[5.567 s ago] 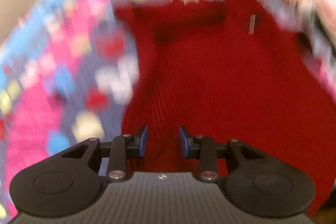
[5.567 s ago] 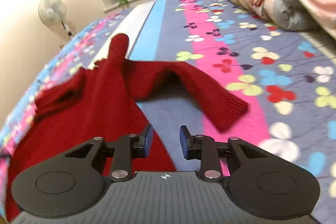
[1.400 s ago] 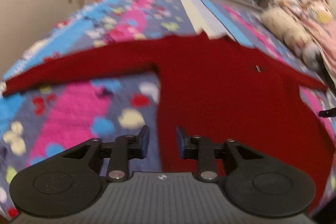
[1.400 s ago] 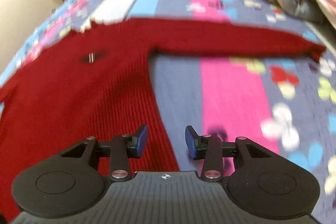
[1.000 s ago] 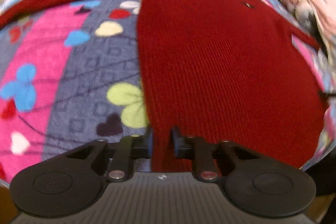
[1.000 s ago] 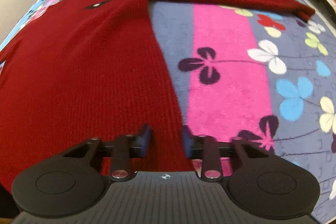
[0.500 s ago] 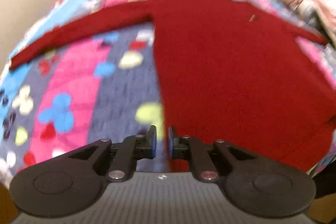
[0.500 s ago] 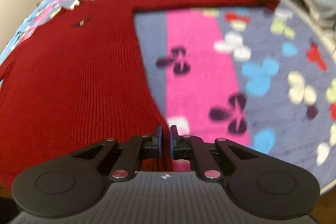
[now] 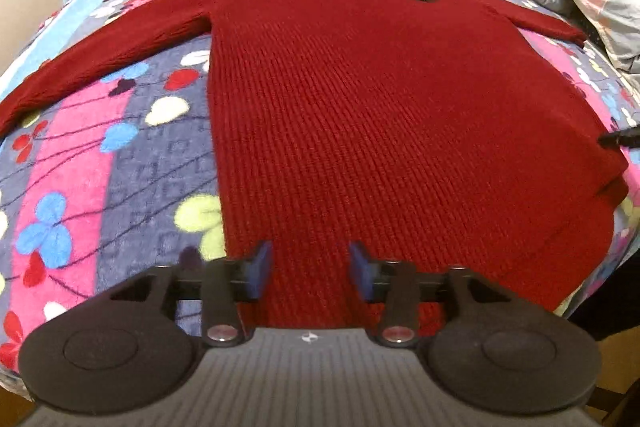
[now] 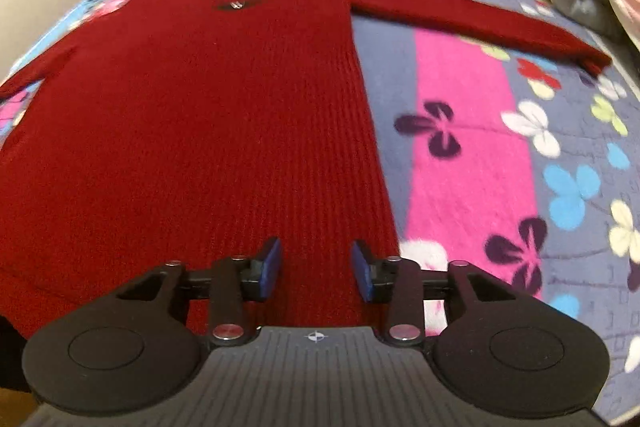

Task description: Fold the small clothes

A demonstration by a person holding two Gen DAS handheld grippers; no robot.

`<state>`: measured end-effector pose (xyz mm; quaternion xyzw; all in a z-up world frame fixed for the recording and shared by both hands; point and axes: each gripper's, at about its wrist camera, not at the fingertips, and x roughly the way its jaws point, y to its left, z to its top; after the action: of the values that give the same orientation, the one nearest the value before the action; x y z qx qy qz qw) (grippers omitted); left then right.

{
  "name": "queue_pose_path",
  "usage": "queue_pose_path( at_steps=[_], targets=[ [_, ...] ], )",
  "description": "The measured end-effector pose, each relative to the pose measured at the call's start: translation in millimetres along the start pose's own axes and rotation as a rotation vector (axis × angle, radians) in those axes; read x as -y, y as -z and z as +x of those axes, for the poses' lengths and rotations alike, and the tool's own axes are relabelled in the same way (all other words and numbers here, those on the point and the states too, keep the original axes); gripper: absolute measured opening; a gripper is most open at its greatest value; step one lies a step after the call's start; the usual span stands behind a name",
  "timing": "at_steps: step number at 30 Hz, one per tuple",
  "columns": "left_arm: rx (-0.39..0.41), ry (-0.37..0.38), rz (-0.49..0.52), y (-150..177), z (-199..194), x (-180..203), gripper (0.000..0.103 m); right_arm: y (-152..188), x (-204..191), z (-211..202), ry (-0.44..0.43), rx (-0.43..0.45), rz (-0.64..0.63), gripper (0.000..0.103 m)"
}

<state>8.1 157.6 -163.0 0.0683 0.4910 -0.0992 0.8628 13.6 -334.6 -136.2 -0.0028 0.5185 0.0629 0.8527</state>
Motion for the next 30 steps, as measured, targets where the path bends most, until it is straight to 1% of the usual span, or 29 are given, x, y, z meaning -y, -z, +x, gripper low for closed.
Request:
queue_pose_path(
  at_steps=[2, 3, 4, 5, 7, 9, 11, 12, 16, 18, 19, 20, 22, 24, 25, 27, 29, 30],
  targets=[
    [-0.049, -0.039, 0.022, 1, 9, 4, 0.062, 0, -5, -1, 0.01, 0.006, -0.031, 0.042],
    [-0.06, -0.051, 0.036, 1, 12, 5, 0.062, -3, -5, -5, 0.0, 0.025, -0.025, 0.043],
    [-0.048, -0.055, 0.038, 0, 10, 6, 0.063, -4, -3, -9, -0.017, 0.048, -0.006, 0.043],
    [-0.026, -0.05, 0.031, -3, 6, 8, 0.065, -7, 0, -14, -0.028, 0.074, 0.02, 0.043],
    [0.037, -0.038, 0.001, -11, -2, 8, 0.078, -15, 1, -27, -0.041, 0.15, 0.063, 0.043],
    [0.102, -0.062, -0.021, -17, -10, 7, 0.084, -22, 7, -38, -0.047, 0.236, 0.103, 0.043],
    [0.145, -0.098, -0.021, -22, -14, 8, 0.084, -31, 12, -49, -0.041, 0.323, 0.14, 0.044],
    [0.16, -0.117, -0.022, -25, -14, 8, 0.084, -35, 16, -51, -0.042, 0.347, 0.142, 0.044],
    [0.205, -0.15, -0.037, -34, -17, 11, 0.084, -67, 36, -51, -0.041, 0.379, 0.129, 0.046],
    [0.245, -0.178, -0.03, -42, -20, 13, 0.084, -87, 52, -44, -0.01, 0.403, 0.126, 0.048],
    [0.269, -0.195, -0.019, -46, -23, 18, 0.084, -95, 62, -40, 0.005, 0.42, 0.145, 0.048],
    [0.292, -0.205, -0.01, -51, -27, 20, 0.084, -103, 74, -35, 0.012, 0.429, 0.177, 0.048],
    [0.308, -0.223, 0.0, -67, -33, 23, 0.084, -111, 99, -19, 0.03, 0.42, 0.257, 0.048],
    [0.328, -0.263, 0.004, -87, -42, 26, 0.084, -116, 120, 1, 0.057, 0.373, 0.337, 0.048],
    [0.335, -0.273, 0.012, -98, -43, 27, 0.084, -120, 132, 12, 0.058, 0.345, 0.397, 0.048],
    [0.365, -0.275, 0.018, -120, -43, 28, 0.085, -126, 150, 25, 0.05, 0.34, 0.486, 0.048],
    [0.41, -0.262, -0.005, -134, -36, 25, 0.085, -130, 166, 37, 0.072, 0.348, 0.535, 0.038],
    [0.434, -0.249, -0.031, -138, -28, 21, 0.085, -131, 174, 42, 0.082, 0.351, 0.554, 0.023]
  ],
)
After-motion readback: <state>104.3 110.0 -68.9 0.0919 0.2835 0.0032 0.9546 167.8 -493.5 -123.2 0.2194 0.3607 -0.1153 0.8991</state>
